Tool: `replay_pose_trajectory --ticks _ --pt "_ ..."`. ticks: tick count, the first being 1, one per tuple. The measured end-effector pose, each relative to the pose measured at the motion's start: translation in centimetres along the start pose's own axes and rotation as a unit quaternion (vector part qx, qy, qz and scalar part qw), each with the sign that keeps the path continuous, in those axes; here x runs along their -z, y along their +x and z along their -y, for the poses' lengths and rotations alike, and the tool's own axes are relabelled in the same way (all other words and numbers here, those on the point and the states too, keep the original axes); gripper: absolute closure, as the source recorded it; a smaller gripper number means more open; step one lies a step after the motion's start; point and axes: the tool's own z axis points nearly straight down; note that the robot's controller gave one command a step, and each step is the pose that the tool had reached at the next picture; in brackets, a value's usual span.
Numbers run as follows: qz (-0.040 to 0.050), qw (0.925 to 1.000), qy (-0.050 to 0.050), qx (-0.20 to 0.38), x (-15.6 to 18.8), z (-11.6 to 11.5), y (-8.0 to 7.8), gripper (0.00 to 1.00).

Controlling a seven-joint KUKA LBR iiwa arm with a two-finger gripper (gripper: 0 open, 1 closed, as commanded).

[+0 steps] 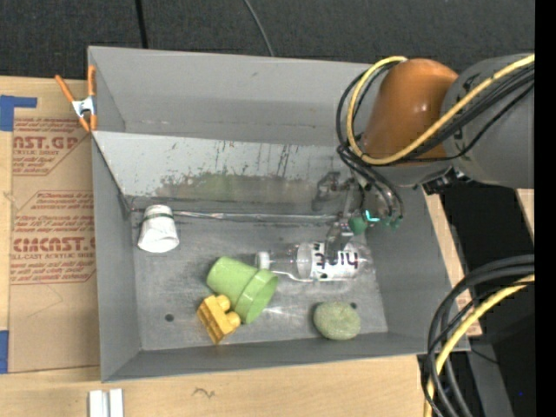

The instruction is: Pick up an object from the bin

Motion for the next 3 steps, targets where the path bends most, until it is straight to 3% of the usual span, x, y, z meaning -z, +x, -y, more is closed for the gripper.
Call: replay_pose_trajectory --ticks 1,2,3 --pt "0.0038 1.0000 0.000 0.000 0.5 0.0 -0.2 1.00" --pt "0.0038 1.0000 0.000 0.000 0.5 0.0 -0.2 1.00" --pt "0.0002 0.9999 0.000 0.012 5.2 -0.3 0.4 1.00"
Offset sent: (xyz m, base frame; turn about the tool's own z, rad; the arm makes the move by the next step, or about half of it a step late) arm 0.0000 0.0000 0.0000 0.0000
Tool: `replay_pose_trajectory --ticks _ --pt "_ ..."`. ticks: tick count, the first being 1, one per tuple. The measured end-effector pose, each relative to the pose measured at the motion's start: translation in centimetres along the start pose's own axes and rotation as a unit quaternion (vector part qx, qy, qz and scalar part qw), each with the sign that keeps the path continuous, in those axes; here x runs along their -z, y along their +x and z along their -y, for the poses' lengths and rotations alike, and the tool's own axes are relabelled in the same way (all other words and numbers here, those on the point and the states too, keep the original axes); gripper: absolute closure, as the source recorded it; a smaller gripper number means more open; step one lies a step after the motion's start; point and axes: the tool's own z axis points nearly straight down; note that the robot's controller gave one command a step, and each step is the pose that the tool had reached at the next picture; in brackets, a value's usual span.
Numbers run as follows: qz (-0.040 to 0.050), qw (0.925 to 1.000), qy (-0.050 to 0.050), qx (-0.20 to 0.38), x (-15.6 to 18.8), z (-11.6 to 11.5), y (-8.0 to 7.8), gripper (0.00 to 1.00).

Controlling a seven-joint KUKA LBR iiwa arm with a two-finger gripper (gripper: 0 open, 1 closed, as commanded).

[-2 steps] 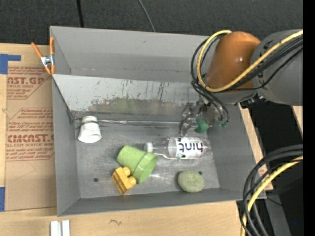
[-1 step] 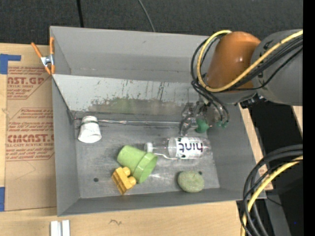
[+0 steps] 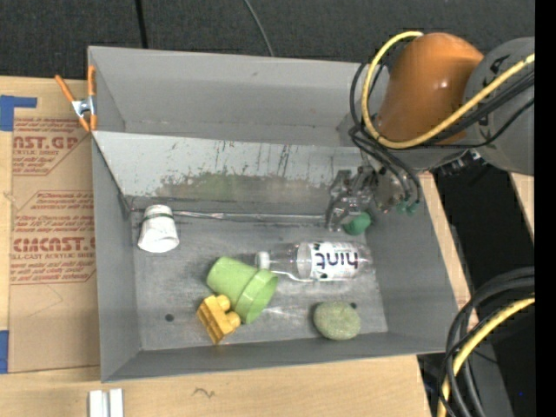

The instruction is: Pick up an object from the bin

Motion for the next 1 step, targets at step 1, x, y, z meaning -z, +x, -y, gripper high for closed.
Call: replay_pose_trajectory --ticks 1 --pt "0.0038 0.9974 0.001 0.071 5.07 -1.04 1.09 1.00"
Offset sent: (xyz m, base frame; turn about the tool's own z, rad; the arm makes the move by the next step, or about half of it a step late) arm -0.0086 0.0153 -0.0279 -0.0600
